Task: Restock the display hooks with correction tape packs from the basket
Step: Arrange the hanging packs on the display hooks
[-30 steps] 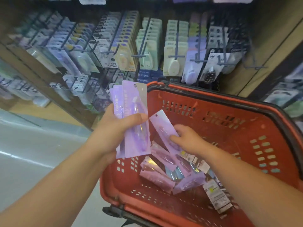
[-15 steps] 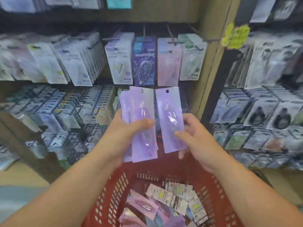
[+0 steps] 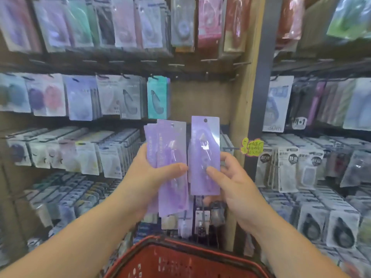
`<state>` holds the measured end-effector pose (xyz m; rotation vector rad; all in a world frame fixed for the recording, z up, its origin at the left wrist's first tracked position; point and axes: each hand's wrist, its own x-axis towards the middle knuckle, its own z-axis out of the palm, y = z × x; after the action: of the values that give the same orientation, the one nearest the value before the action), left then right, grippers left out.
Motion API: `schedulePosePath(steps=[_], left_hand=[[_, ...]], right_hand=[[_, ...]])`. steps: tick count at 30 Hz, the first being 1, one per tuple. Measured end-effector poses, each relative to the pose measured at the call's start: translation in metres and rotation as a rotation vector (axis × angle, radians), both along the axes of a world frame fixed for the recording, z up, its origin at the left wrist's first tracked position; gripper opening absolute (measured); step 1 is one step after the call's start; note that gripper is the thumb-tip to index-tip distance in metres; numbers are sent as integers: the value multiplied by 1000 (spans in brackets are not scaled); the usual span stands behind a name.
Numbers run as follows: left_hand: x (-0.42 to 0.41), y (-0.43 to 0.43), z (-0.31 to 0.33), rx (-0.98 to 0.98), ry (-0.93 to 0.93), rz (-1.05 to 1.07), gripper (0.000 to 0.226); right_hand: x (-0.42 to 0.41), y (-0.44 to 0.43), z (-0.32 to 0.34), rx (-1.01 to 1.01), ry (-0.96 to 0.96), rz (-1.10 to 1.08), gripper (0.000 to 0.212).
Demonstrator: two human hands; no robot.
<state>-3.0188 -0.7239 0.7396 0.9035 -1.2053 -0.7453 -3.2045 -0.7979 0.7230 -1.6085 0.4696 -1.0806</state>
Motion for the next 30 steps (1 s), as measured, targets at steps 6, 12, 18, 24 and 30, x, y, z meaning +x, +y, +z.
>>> schedulePosePath(steps=[6, 12, 18, 24, 30], left_hand=[[43, -12, 36, -14, 111, 51, 62], [97, -33, 51, -7, 117, 61, 63], [136, -43, 59, 11, 84, -64, 46], [153, -55, 61, 30, 88, -128, 54], [154, -60, 58, 5, 89, -99, 42]], right_hand=[[29, -18, 52, -69, -3, -70, 20], [78, -43, 80, -146, 35, -179, 21], [124, -63, 86, -121, 45, -373, 18], [149, -80, 95, -88, 27, -432, 17], [156, -93, 87, -94, 5, -465, 14]])
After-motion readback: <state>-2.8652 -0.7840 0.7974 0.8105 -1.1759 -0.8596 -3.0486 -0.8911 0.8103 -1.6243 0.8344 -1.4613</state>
